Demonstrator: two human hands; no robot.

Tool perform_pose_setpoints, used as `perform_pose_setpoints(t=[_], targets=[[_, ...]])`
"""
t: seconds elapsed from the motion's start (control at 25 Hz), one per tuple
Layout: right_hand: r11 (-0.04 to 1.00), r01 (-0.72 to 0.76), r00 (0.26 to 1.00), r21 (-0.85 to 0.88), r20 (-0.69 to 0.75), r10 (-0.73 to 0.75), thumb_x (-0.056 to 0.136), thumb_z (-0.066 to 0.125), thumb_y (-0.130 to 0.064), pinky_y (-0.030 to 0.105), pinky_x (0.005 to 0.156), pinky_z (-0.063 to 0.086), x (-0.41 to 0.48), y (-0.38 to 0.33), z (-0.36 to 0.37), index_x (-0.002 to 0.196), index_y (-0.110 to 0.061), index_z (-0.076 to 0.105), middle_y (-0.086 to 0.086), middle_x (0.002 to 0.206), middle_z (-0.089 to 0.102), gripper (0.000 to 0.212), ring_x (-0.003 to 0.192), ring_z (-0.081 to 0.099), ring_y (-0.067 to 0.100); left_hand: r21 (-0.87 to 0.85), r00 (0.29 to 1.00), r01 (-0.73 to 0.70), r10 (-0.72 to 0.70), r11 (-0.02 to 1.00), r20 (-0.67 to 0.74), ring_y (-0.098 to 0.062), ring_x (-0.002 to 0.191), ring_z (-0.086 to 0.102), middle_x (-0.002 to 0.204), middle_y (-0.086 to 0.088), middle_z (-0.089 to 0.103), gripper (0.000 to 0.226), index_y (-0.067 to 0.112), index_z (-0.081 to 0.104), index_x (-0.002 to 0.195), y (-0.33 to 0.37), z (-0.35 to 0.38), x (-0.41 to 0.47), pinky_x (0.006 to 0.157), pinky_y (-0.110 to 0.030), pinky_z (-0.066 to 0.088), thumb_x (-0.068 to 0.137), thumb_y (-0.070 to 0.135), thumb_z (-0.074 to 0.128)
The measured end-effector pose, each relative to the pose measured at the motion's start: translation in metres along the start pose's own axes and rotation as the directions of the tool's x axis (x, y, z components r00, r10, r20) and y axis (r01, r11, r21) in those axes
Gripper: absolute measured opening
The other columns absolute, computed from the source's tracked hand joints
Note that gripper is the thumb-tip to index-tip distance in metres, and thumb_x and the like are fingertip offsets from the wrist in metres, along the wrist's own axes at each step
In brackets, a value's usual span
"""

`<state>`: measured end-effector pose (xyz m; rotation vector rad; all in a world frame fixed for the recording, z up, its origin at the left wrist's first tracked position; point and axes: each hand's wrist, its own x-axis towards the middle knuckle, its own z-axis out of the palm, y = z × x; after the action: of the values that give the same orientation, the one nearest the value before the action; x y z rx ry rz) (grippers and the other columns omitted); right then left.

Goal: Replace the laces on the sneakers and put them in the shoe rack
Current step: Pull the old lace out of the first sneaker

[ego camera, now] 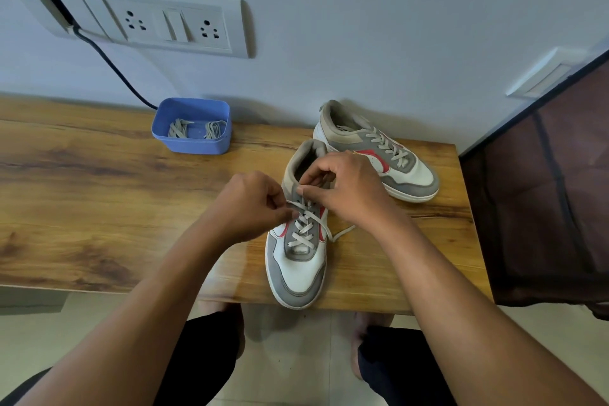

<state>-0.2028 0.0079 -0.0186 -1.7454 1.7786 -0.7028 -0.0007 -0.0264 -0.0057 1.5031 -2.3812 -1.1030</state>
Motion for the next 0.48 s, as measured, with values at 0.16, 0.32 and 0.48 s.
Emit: perform_pose_setpoints(t=[0.16, 0.32, 0.48], targets=[[0.989, -0.113, 0.993, 0.092, 0.056, 0.108, 0.075, 0.094, -0.029, 0.02, 0.059, 0.047, 0.008, 0.0, -0.002, 0.081, -0.028, 0.08, -0.016, 0.065, 0.07, 0.015, 0.059, 0.061, -0.004, -0.171, 0.987, 0.158, -0.162, 0.972, -0.009, -0.017, 0.057, 0.071, 0.062, -0.002, 0.073, 0.025, 0.012, 0.076, 0.07, 0.005, 0.01, -0.005, 0.065, -0.042, 0.063, 0.083, 0.032, 0.083], [0.987, -0.103, 0.994, 0.121, 0.057, 0.097, 0.073, 0.096, -0.027, 0.02, 0.06, 0.051, 0.009, 0.001, -0.003, 0.081, -0.027, 0.082, -0.01, 0.069, 0.074, 0.016, 0.061, 0.063, -0.002, -0.343, 0.959, 0.245, -0.278, 0.907, -0.05, -0.025, 0.061, 0.074, 0.06, -0.006, 0.073, 0.018, 0.008, 0.077, 0.071, 0.012, 0.021, -0.007, 0.064, -0.046, 0.064, 0.082, 0.02, 0.083], [0.985, -0.089, 0.995, 0.148, 0.049, 0.083, 0.073, 0.096, -0.021, 0.019, 0.063, 0.054, 0.008, 0.003, 0.0, 0.083, -0.024, 0.084, -0.01, 0.071, 0.076, 0.016, 0.063, 0.067, -0.003, -0.337, 0.947, 0.252, -0.303, 0.907, -0.107, -0.02, 0.059, 0.072, 0.057, -0.004, 0.071, 0.016, 0.01, 0.076, 0.066, 0.016, 0.031, -0.005, 0.067, -0.044, 0.063, 0.081, 0.017, 0.08]])
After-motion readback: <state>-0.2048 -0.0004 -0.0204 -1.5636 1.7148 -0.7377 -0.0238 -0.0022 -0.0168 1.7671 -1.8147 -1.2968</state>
